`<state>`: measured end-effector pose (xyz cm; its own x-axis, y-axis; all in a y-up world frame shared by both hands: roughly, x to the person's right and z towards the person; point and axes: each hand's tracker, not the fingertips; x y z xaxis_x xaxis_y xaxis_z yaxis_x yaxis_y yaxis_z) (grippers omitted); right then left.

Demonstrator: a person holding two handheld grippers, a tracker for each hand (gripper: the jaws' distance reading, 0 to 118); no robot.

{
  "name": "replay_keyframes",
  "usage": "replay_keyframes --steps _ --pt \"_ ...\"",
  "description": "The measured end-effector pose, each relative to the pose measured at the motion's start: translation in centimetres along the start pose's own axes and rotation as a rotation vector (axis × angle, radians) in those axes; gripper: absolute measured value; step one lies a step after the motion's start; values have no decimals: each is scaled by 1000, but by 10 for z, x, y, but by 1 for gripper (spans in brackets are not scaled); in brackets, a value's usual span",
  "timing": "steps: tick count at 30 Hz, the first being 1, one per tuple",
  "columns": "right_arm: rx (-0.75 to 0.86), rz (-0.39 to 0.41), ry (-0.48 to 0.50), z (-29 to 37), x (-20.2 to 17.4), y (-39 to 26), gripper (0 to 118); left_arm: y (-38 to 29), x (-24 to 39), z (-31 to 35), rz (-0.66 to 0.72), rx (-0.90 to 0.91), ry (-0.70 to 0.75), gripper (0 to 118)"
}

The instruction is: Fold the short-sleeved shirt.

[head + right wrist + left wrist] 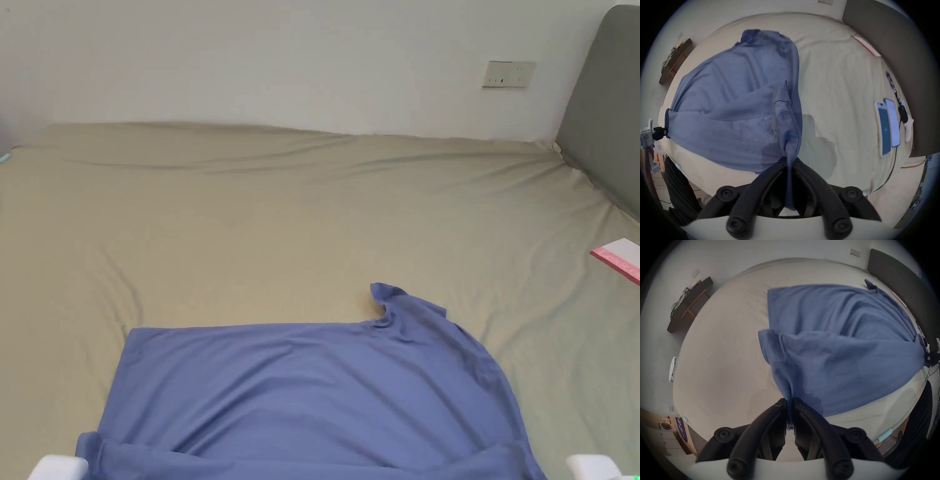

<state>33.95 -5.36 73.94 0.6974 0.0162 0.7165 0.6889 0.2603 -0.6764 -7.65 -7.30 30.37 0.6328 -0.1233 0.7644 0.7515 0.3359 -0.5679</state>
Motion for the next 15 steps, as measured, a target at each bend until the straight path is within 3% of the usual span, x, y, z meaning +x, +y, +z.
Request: replay_keyframes --steps 4,7,8,9,10,11,12,15 --pt "-17 -25 1 -23 2 -5 6 -4 -6 -12 48 -11 -24 7" --pt "-3 -48 -3 -25 0 -7 21 -2 -5 -9 56 11 -29 11" --pt "1 -42 -1 -21 -1 -6 35 -2 -4 -7 49 21 -28 24" --pt "13 -21 -33 -16 -2 -3 71 -1 -3 -4 36 40 -11 57" --pt "30 8 -116 -11 -3 2 96 2 -2 1 23 58 35 83" --pt "62 25 -143 -5 -3 7 105 5 -4 7 27 77 58 101" --pt "127 25 -142 9 -2 13 105 9 -6 17 49 127 47 110" --pt "347 -8 -113 71 -6 40 105 31 -9 61 140 319 17 110"
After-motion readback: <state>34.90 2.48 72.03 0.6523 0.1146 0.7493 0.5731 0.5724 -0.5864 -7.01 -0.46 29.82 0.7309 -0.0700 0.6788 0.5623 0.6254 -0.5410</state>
